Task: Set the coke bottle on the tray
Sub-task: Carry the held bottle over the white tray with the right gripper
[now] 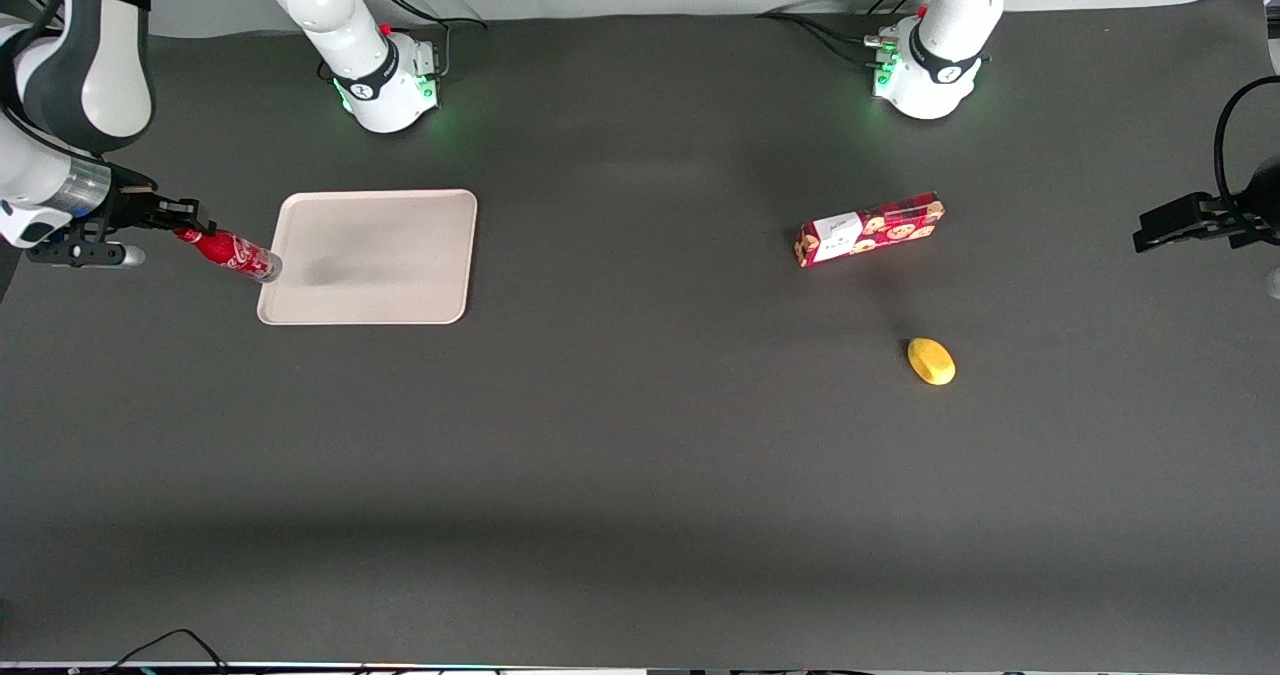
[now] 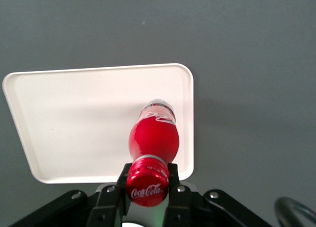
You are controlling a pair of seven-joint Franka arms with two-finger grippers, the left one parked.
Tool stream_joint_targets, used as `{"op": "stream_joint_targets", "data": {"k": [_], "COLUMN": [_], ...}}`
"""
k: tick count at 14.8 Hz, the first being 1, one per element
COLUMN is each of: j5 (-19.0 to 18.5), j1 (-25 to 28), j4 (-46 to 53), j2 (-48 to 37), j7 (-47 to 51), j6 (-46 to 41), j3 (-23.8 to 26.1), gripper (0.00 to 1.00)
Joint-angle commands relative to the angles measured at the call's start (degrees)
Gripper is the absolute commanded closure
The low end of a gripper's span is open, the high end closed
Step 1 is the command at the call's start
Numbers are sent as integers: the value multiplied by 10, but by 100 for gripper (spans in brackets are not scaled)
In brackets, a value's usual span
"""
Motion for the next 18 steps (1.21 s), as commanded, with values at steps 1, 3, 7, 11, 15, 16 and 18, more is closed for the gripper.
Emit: {"op": "stream_joint_targets", "data": {"k": [1,3,7,11,15,16,18], "j5": [10,10,45,60,60,60,60], "j1": [-8,-19,-20,-20,-20,-20,-20], "j4": [-60,-93,-108,-114,-131,-132,-130], "j2": [-31,-28,-16,1,15,17,20], "j7": [-6,-9,10,11,11,11,20], "j6": [59,105,127,143,184,184,184], "j3": [-9,-9,-7,5,5,5,6], "gripper": [100,100,100,100,100,100,100]}}
